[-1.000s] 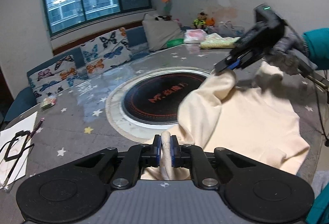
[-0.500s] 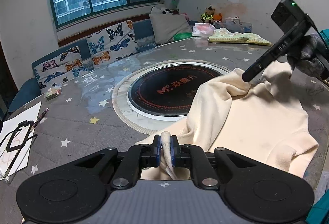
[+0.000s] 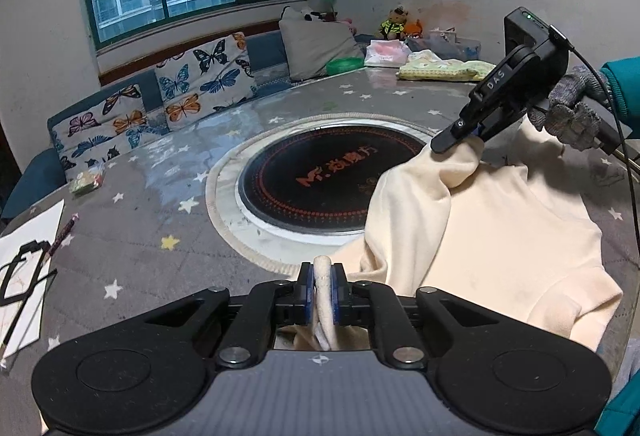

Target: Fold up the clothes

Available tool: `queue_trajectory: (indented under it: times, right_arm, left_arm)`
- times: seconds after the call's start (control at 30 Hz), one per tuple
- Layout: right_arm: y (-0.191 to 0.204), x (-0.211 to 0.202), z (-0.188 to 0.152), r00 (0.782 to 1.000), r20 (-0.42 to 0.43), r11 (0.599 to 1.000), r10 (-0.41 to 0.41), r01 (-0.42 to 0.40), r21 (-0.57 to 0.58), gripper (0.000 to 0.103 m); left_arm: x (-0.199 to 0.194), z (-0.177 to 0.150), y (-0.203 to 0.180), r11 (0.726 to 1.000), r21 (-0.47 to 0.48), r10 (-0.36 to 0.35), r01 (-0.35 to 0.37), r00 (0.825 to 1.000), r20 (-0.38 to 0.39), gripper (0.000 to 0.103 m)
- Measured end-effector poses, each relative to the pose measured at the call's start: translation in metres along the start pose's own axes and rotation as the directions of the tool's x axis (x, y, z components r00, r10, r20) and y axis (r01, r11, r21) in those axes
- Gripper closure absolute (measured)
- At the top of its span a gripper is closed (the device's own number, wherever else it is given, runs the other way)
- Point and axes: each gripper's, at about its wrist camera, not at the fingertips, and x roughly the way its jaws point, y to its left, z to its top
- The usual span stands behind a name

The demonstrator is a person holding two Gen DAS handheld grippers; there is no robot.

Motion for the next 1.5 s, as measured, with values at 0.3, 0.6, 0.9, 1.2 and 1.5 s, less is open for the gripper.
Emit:
queue_trajectory:
  times: [0.3,0.6,0.9,1.2,1.5]
  right_arm:
    - [0.047,-0.028,0.030,0.981,0.193,0.974,-0.030,0.072,-0.213,0.095]
    - [0.045,-0.006,0.052,0.932,0.324,0.928,-0.163,0.257,-0.269,0.095]
    - [0.020,0.042,0.070,0.864,0.302,0.854,-0.402,0.473,-0.216,0.087]
    - [0.052,0.066,0.056,0.923,0.234,0.851,-0.306,0.375,-0.367,0.069]
    - [0.068,0.100,0.054,0.867,0.272,0.727,-0.416,0.498,-0.473,0.058]
  left_arm:
    - [0.012,0.048,0.041,0.984,-0.041,0.176,-0.172,0.979,0.101,0.094]
    - [0.095,0.069,0.076,0.946,-0.095,0.317,-0.311,0.947,0.057,0.094]
    - [0.157,0.057,0.093,0.912,-0.137,0.381,-0.387,0.922,-0.069,0.090]
    - [0.138,0.070,0.107,0.900,-0.231,0.370,-0.369,0.928,-0.042,0.085]
    - [0.125,0.065,0.040,0.985,-0.095,0.143,-0.142,0.990,0.002,0.085]
